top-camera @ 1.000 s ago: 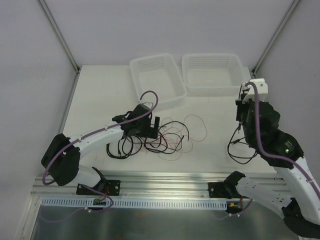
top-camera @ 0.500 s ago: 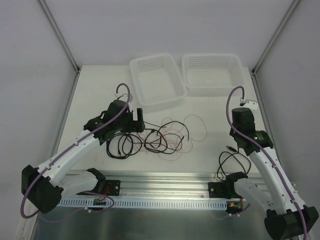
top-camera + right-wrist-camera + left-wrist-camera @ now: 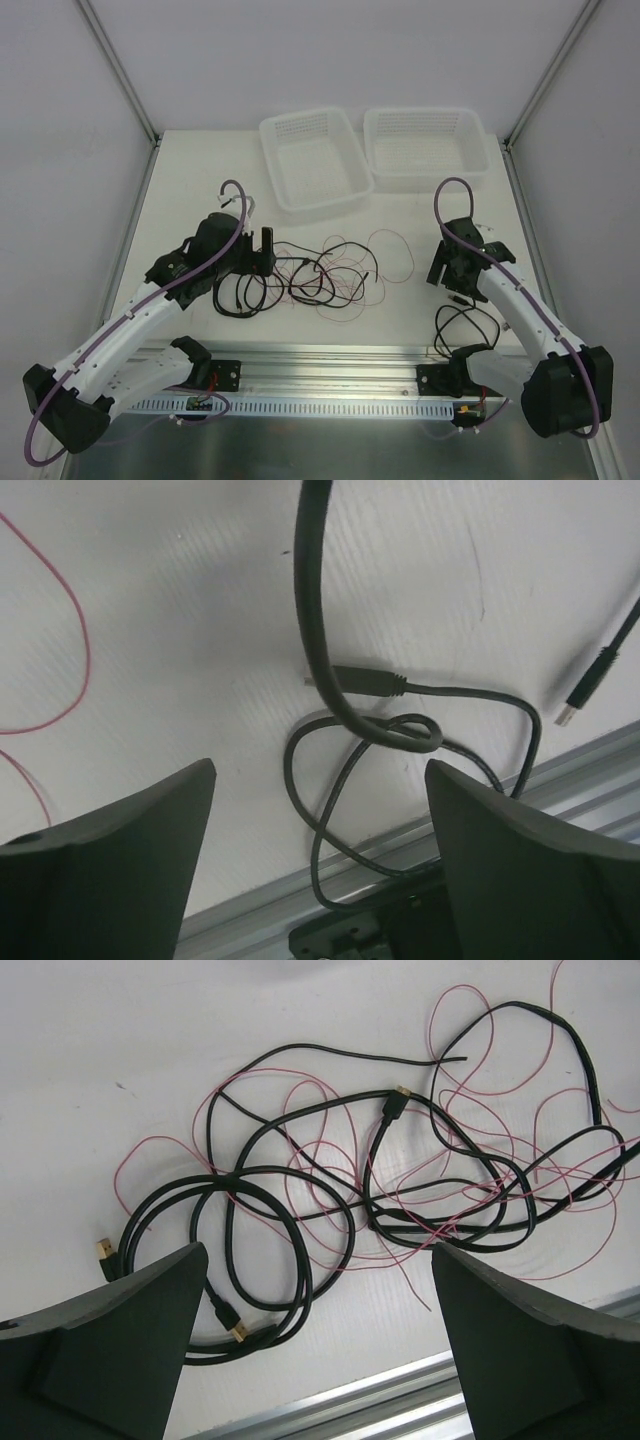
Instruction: Untangle the cables
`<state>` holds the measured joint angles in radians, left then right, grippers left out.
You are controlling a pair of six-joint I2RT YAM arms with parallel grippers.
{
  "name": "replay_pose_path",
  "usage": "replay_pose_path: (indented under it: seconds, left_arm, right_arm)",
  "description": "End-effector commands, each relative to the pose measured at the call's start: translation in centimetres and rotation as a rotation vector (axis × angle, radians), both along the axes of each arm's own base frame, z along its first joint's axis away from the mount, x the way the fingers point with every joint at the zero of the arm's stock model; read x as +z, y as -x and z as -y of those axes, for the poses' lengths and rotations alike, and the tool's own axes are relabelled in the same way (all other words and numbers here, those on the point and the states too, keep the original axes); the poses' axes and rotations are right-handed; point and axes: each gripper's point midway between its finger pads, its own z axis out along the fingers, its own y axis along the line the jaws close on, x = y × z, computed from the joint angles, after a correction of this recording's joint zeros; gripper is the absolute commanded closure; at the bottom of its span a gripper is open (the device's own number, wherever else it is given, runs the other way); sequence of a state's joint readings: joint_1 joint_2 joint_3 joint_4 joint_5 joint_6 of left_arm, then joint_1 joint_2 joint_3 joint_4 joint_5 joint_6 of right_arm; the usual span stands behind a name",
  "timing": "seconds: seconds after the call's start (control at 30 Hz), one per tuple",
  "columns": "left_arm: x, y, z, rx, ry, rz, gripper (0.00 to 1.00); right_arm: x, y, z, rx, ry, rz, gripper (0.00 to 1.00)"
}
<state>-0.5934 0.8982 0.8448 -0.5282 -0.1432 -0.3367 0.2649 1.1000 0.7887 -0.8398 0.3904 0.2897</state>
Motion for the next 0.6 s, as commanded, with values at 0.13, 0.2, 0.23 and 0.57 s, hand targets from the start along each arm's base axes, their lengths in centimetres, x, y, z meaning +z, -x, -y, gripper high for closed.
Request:
replay_pose_path:
  seconds: [0.13, 0.2, 0.23, 0.57]
  left_arm:
    - [-1.0, -0.3, -2.8, 0.051, -0.121, 0.026, 0.04]
    - [-1.3, -0.3, -3.1, 0.063, -0.131, 0.020, 0.04]
    - [-1.3, -0.3, -3.2, 0.071, -0.129, 0.019, 0.04]
    - [-2.5, -0.2, -4.4, 0.112, -0.182, -0.007, 0.04]
  right_arm:
    - [-2.3, 3.0, -0.4, -0.177, -0.092, -0.024, 0.03]
    - [-2.8, 2.8, -0.5, -0.214, -0.116, -0.004, 0.03]
    - [-3.6, 3.3, -0.4, -0.228, -0.117, -0.019, 0.03]
    - [-7.1, 3.1, -0.7, -0.288, -0.154, -0.041, 0.25]
